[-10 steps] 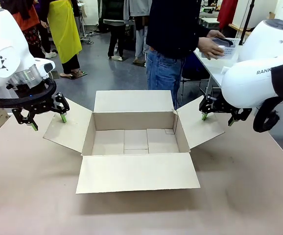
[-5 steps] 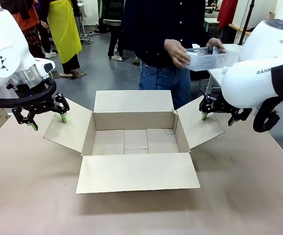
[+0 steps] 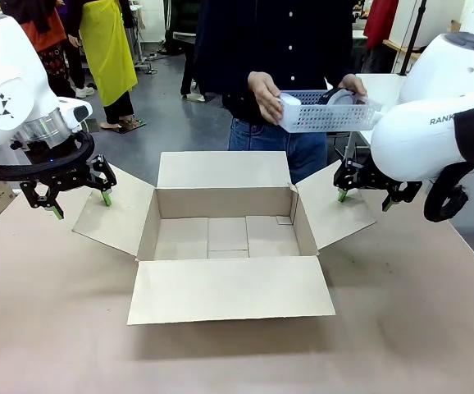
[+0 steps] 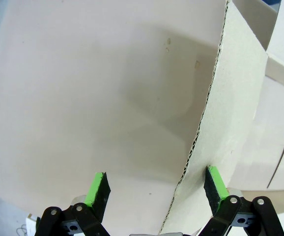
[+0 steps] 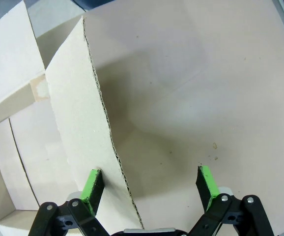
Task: Pack the gift set into the box.
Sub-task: Lift both hands away from the flaps of the Package Box.
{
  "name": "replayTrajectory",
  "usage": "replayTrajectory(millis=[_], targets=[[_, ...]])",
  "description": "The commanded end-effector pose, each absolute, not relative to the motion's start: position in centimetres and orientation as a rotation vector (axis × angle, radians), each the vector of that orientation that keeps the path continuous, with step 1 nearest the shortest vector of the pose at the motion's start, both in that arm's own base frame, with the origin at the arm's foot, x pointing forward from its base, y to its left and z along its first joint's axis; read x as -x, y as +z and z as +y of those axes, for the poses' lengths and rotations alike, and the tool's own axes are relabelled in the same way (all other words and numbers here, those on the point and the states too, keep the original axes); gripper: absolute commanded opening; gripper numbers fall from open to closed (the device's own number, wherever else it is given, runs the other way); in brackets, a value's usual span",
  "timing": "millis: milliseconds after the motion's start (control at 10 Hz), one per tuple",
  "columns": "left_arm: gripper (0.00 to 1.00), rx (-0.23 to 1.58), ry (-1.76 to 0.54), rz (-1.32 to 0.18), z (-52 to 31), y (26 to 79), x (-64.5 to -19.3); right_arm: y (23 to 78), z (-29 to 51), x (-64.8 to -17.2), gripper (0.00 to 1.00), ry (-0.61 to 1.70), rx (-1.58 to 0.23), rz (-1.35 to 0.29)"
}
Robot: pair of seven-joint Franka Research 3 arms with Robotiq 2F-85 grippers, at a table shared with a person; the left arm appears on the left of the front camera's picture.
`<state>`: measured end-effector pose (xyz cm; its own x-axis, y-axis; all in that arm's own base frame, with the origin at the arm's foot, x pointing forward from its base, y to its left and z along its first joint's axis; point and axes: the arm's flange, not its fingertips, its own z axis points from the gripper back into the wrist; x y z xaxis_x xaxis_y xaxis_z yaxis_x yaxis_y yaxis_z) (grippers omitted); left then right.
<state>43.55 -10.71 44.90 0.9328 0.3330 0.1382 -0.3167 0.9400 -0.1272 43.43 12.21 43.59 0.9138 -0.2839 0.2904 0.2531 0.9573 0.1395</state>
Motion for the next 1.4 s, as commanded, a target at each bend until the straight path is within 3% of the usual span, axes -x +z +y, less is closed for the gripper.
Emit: replayTrajectory(millis=[0,1300], targets=[[1.0,0.086,0.347,-0.161,-10.66,45.03,-43.48,43.68,12.41,-43.63,1.0,-0.298,-0.077,-0.32],[1.0,0.086,0.347,-0.161,-10.66,45.03,-43.48,43.68,12.41,-43.63,1.0,-0.298,-0.077,-0.32]])
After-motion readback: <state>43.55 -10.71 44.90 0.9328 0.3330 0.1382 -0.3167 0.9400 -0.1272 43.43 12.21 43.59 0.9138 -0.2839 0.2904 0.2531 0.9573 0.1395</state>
